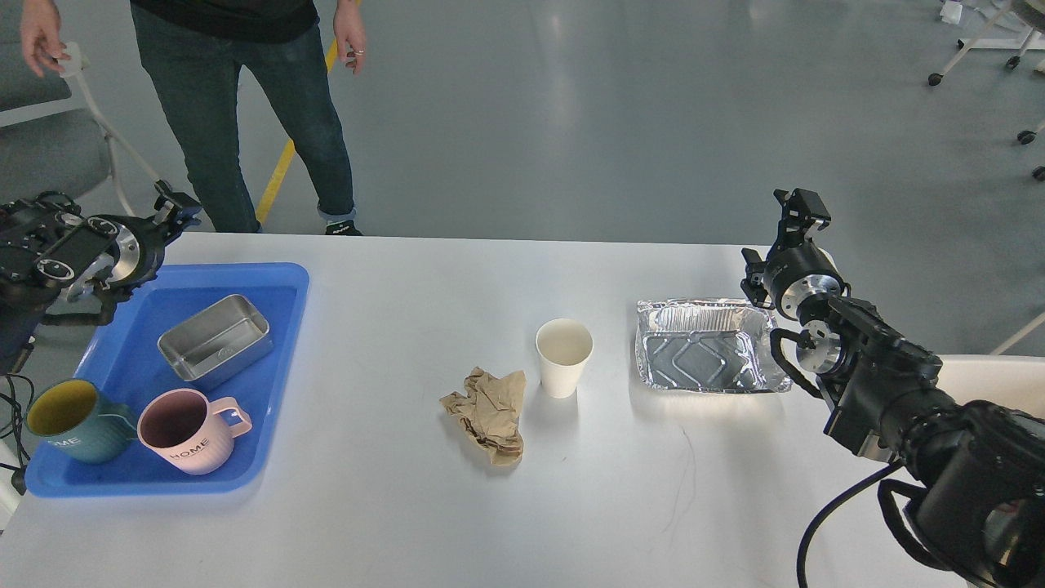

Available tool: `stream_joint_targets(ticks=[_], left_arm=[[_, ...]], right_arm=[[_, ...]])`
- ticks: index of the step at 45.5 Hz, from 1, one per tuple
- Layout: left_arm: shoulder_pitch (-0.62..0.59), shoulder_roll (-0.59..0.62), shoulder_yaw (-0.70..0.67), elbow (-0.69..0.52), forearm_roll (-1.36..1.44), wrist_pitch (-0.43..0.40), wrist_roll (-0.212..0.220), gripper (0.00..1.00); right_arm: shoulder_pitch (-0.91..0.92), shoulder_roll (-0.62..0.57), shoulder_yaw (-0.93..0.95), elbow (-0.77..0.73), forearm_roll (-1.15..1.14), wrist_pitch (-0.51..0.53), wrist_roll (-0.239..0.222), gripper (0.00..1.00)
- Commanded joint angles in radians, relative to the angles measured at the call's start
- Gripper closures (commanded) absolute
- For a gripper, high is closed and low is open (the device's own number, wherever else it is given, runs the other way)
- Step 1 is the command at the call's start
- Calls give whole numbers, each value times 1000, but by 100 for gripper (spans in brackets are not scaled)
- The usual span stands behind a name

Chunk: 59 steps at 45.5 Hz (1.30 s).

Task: Tidy desktop
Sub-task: 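Raise the left gripper off the silver tray and pull it back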

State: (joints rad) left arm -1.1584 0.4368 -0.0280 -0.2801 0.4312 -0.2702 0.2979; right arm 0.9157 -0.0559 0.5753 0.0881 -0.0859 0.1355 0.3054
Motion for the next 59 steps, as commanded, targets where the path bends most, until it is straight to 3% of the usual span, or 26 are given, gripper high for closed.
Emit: stream_joint_targets(ticks=[1, 6, 9, 14, 17, 26, 34, 42, 50, 59], left_arm=[[-67, -15, -81, -10, -75, -7, 1, 3], [-86, -21, -280, -16, -218, -29, 9, 3], [-106, -23, -422, -16, -294, -81, 36, 3], [-101, -39, -660, -16, -365, -167, 147, 3], [-87, -111, -807, -16, -381, -179, 197, 3], [81, -253, -1208, -16, -408, -225, 198, 3], [210, -374, -1369, -17, -416, -422, 182, 3], [313, -480, -1454, -16, -416, -437, 89, 3], [344, -507, -1462, -16, -416, -437, -9, 3], [367, -509, -1452, -16, -416, -435, -31, 3]], right_arm=[[5, 8, 0, 1, 0, -2, 0, 0], [6, 8, 0, 1, 0, -4, 0, 0], [6, 10, 0, 1, 0, -4, 1, 0], [6, 8, 0, 1, 0, -2, 0, 0], [6, 8, 0, 5, 0, -1, 1, 0], [5, 5, -2, 9, 0, 7, 1, 0], [2, 5, -2, 10, -2, 7, 1, 0], [3, 21, 0, 13, -2, 10, 3, 0], [18, 62, 0, 13, 0, 12, 1, 0], [38, 54, 0, 10, 0, 15, 1, 0]])
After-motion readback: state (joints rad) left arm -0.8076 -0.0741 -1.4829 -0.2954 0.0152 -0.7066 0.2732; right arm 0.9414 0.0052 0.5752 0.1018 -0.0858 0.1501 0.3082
